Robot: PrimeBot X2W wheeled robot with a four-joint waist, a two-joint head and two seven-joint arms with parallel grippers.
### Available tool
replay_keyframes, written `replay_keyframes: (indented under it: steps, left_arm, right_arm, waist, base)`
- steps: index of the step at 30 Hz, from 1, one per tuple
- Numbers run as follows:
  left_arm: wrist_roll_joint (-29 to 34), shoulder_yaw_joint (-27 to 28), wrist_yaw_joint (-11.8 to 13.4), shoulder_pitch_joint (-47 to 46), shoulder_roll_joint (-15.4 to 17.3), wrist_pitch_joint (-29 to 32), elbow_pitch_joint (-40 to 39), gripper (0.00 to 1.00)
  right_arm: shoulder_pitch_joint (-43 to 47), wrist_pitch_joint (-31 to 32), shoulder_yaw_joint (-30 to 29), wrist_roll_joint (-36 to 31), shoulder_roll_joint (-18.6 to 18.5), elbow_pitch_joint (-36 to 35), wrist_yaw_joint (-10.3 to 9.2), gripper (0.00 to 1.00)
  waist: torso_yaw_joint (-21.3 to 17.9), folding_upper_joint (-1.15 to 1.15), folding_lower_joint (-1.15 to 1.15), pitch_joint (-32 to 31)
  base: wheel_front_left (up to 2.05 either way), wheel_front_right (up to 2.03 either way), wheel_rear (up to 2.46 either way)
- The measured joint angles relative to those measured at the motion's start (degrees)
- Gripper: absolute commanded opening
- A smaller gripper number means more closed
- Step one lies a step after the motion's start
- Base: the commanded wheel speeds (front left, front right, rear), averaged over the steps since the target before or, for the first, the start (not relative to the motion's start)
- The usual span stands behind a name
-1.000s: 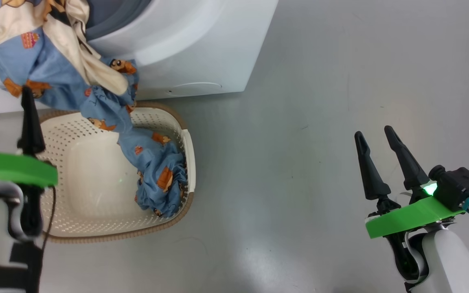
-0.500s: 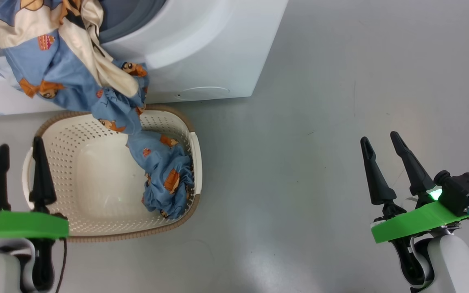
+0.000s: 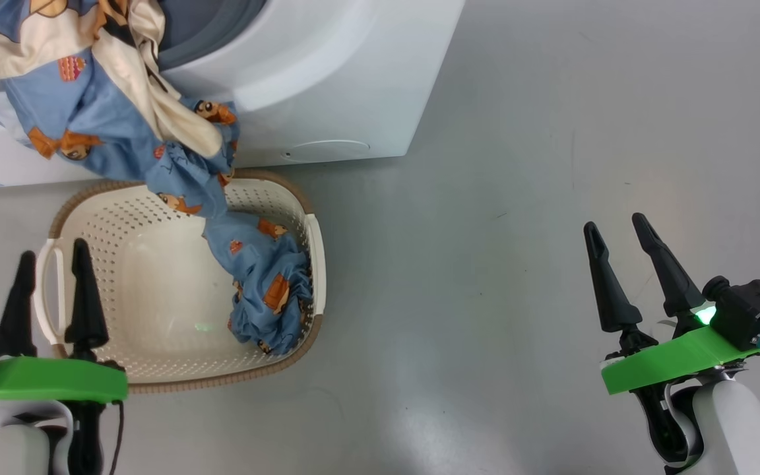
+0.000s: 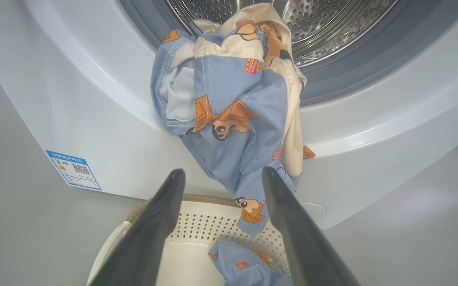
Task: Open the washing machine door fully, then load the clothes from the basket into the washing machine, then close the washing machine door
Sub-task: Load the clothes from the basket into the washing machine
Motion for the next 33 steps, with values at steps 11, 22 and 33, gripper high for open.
replay_keyframes:
  steps: [11,22,33]
  left_arm:
    - [-2.8,-4.1,0.0,-3.2,0.0,0.0,8.8,1.0]
    - [-5.7,-10.3,0.0,-12.9,1.4,0.0,19.4,1.0]
    - [-11.2,-15.6,0.0,-22.2,4.8,0.0,27.7,1.0]
  right_arm:
    - [0.0,0.0,0.1,0.0,0.4,0.0,0.0,1.0]
    - [-0.7,0.0,0.6,0.0,1.0,0.0,0.0,1.0]
    - [-2.4,0.0,1.7,0.0,1.5,0.1,0.0,1.0]
  waist:
    - [-0.5,0.0,0.0,0.4]
    - [-1.5,0.0,0.0,2.2]
    - [-3.0,0.0,0.0,4.3]
  base:
    - [0.0,0.0,0.0]
    - [0.0,0.0,0.0]
    - [0.0,0.0,0.0]
